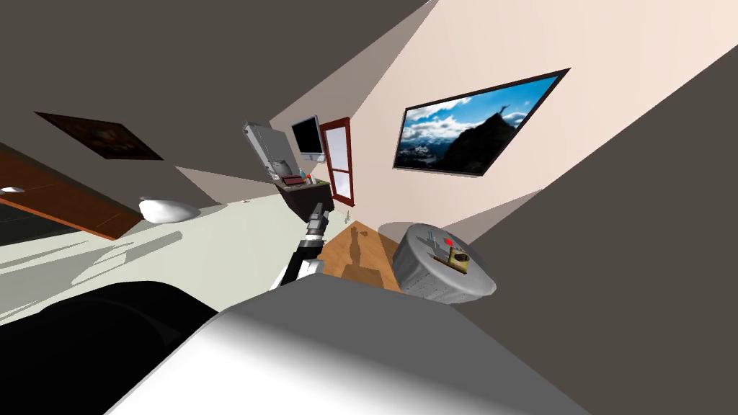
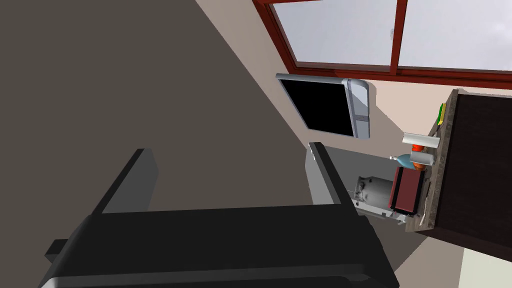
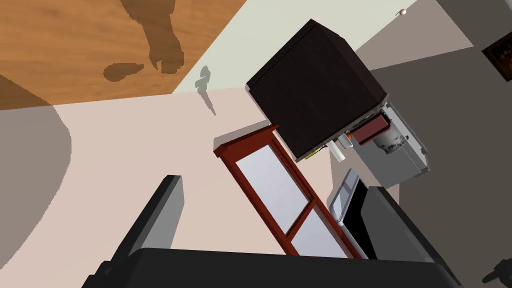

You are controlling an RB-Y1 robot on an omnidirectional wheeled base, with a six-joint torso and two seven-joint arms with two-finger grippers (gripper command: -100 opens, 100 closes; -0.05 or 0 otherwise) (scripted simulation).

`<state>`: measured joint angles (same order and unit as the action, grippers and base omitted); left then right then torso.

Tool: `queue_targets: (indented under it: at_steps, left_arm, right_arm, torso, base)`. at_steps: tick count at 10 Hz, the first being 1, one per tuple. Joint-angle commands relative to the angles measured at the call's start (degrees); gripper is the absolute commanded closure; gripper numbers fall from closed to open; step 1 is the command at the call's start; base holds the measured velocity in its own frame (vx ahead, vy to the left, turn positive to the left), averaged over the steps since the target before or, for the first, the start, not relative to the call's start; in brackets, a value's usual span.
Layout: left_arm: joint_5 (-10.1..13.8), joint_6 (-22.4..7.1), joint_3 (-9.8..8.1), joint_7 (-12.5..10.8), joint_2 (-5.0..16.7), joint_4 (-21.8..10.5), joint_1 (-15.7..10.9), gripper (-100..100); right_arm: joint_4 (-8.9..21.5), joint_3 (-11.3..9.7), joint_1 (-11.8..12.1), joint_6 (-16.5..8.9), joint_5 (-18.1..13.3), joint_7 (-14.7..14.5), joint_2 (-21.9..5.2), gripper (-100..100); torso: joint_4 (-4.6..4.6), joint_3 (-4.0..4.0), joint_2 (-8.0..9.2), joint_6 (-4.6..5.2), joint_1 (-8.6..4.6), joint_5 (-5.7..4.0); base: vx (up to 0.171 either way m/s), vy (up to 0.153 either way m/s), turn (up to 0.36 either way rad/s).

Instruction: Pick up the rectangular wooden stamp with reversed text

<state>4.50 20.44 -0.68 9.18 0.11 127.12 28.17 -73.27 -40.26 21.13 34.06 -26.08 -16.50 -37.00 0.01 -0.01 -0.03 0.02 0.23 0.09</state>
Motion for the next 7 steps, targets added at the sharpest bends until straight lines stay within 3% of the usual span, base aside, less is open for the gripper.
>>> queue_targets:
  at_steps: [1, 2, 3, 4, 5, 7]
  left_arm:
    - [0.00, 0.00, 0.00, 0.00, 0.00, 0.00, 0.00, 0]
    - [0.00, 0.00, 0.00, 0.00, 0.00, 0.00, 0.00, 0]
    - [0.00, 0.00, 0.00, 0.00, 0.00, 0.00, 0.00, 0]
    - [0.00, 0.00, 0.00, 0.00, 0.00, 0.00, 0.00, 0]
    - [0.00, 0.00, -0.01, 0.00, 0.00, 0.00, 0.00, 0]
    - [0.00, 0.00, -0.01, 0.00, 0.01, 0.00, 0.00, 0]
  right_arm:
    - [2.86, -1.71, -0.58, 1.13, -1.20, -1.19, -2.86, -100]
    - [4.87, -1.71, -0.58, 1.13, -1.20, -1.19, -3.12, -100]
    - [6.28, -3.21, -1.24, 1.82, -2.36, -2.33, -5.40, -100]
    - [8.49, -3.21, -1.24, 1.82, -2.36, -2.33, -5.40, -100]
    - [10.57, -4.55, -1.87, 2.46, -3.50, -3.41, -7.71, -100]
    - [12.77, -4.55, -1.87, 2.46, -3.50, -3.41, -7.71, -100]
  torso:
    - [0.00, 0.00, 0.00, 0.00, 0.00, 0.00]
    - [-0.01, -0.02, -0.04, -0.02, 0.05, 0.01]
    - [-0.01, -0.01, -0.01, 0.02, -0.03, 0.00]
    - [0.00, -0.02, -0.03, -0.02, -0.03, 0.00]
    - [-0.01, -0.01, -0.02, 0.03, -0.10, -0.01]
    - [-0.01, -0.01, 0.00, 0.03, -0.17, -0.03]
  base:
    - [0.046, 0.100, 0.198]
    - [0.040, 0.072, 0.079]
    - [0.045, 0.075, 0.180]
    - [0.046, 0.056, 0.098]
    - [0.051, 0.054, 0.178]
    - [0.027, 0.022, 0.040]
